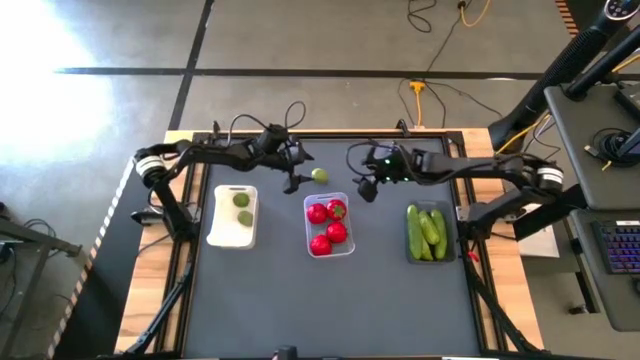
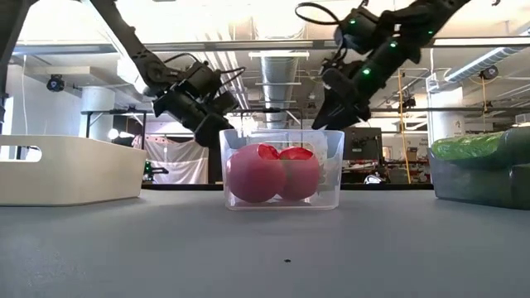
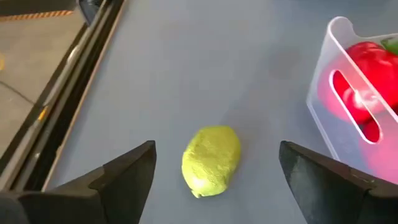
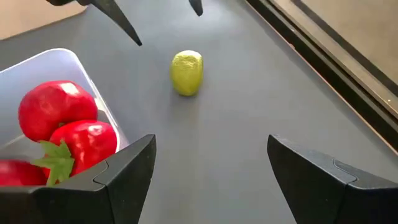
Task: Sort produce into baskets
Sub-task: Put the green lime into the white bin
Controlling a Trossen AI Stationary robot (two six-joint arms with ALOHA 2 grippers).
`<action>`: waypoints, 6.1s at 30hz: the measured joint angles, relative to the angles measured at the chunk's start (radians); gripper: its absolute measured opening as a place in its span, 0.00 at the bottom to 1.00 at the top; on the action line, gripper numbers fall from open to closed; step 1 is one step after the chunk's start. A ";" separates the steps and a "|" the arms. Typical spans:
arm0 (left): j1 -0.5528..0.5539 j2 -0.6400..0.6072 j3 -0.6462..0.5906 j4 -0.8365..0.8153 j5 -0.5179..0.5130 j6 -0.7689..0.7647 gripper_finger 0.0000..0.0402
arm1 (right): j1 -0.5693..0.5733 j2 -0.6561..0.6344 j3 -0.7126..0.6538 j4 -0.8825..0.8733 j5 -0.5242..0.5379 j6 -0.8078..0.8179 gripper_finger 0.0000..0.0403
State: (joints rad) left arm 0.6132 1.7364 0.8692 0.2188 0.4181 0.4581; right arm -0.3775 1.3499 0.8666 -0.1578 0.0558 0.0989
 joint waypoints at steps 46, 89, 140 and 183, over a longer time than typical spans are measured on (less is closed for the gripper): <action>-0.105 0.129 0.229 -0.220 -0.183 0.108 0.35 | 0.046 0.000 -0.107 0.144 -0.003 0.086 0.73; -0.560 -0.468 -0.118 -1.479 -0.646 -1.052 0.36 | 0.615 -0.013 0.031 -0.084 -0.003 0.134 0.61; -0.547 -0.216 0.019 -1.568 -0.792 -0.895 0.69 | 0.700 -0.021 0.174 -0.190 0.182 -0.043 0.79; 0.474 -0.133 0.260 -1.058 -0.642 -0.687 0.76 | 0.611 -0.021 0.101 -0.129 0.181 0.033 0.88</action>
State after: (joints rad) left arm 1.0874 1.6030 1.1288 -0.8395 -0.2237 -0.2294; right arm 0.2337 1.3293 0.9677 -0.2871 0.2368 0.1323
